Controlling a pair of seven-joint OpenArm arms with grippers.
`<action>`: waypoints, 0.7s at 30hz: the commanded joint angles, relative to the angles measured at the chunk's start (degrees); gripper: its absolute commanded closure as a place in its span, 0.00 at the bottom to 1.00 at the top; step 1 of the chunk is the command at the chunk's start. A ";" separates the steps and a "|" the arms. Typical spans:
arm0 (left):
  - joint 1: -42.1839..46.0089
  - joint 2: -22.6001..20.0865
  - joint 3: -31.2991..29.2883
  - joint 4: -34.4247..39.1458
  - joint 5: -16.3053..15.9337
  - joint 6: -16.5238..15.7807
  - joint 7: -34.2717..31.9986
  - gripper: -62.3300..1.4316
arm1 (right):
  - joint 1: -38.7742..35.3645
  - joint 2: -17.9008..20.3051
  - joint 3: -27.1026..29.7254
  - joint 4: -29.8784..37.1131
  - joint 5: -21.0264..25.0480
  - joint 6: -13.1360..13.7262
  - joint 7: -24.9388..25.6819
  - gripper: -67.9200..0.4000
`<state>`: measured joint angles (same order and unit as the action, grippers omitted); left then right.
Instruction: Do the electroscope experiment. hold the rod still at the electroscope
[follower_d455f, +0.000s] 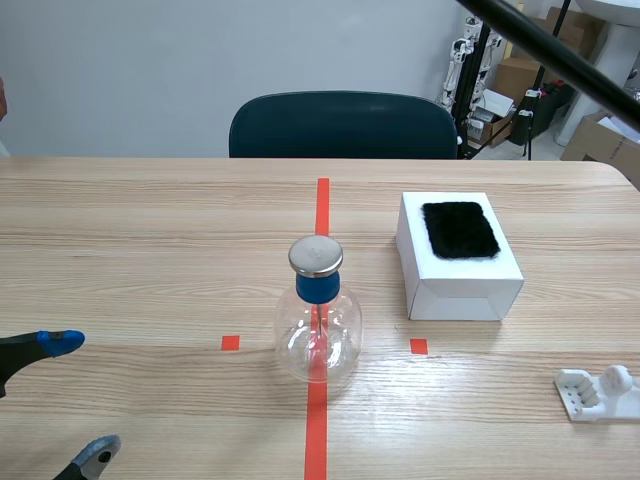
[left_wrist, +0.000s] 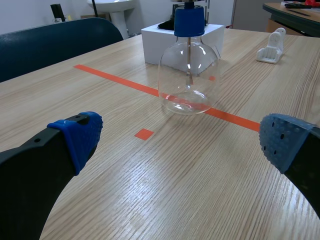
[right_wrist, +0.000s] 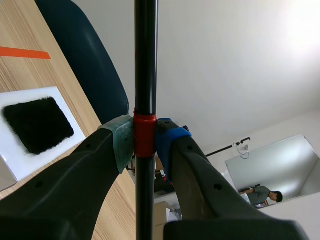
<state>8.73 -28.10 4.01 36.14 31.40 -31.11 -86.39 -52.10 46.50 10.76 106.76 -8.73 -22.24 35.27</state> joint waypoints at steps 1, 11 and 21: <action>0.00 -0.52 -0.37 1.09 -0.76 0.09 -2.64 0.00 | 0.83 0.33 0.59 1.27 0.44 -0.83 0.20 0.92; 0.00 -0.52 -0.37 1.09 -0.76 0.09 -2.64 0.00 | 0.83 0.33 0.59 1.27 0.44 -0.83 -0.20 0.92; 0.00 -0.52 -0.37 1.09 -0.76 0.09 -2.64 0.00 | 0.83 0.33 0.61 1.27 0.44 -2.43 -0.68 0.92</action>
<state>8.73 -28.10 4.01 36.14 31.40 -31.11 -86.39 -52.10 46.48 10.76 106.76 -8.80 -23.51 34.39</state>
